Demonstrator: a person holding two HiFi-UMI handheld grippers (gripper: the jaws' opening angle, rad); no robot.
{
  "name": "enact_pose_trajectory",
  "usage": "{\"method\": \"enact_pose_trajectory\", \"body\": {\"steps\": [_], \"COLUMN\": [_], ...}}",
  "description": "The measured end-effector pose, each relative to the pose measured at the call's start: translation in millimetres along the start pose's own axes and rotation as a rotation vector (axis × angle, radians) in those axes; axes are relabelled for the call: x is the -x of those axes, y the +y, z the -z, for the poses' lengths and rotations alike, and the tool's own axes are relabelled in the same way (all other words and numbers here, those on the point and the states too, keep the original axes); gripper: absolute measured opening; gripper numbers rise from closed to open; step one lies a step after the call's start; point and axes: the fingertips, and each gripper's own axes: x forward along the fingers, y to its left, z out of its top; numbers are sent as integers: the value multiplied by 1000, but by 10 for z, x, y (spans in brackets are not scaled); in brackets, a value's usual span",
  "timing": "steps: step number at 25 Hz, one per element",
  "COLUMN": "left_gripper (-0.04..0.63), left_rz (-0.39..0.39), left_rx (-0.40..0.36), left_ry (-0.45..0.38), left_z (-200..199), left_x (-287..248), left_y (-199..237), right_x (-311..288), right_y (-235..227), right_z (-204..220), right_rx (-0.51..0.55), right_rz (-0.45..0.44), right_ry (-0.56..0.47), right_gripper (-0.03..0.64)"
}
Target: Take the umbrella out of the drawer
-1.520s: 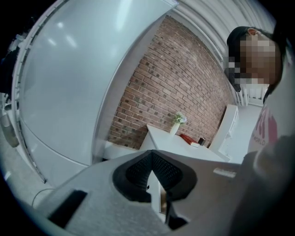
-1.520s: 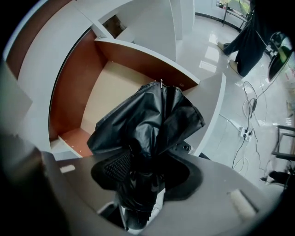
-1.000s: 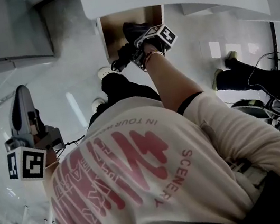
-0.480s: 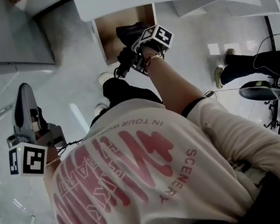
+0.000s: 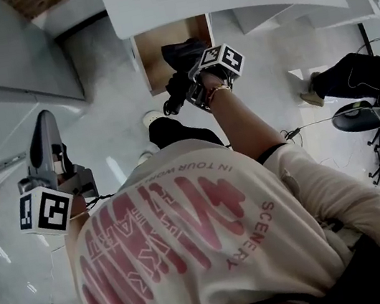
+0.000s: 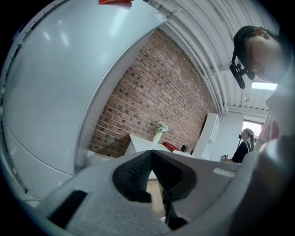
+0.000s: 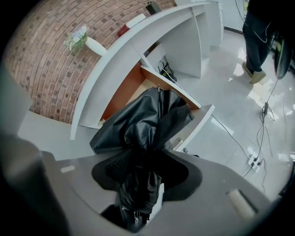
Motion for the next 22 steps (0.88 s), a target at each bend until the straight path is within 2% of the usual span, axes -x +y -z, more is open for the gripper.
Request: {"method": "enact_pose_trajectory", "body": {"steps": [12,22], "left_gripper": [3,3], "left_rz": [81,144], "left_rx": [-21,-42], "left_ry": [-17,-36], "left_z": [-85,-152], "left_x": [96,297], "left_y": [-222,-457], "right_x": [487,1076], "right_y": [377,783], "right_z": [79,208], "right_rx": [57,70], "right_rz": [-155,-365], "right_ry": [-70,-192], "right_gripper": [201,199]}}
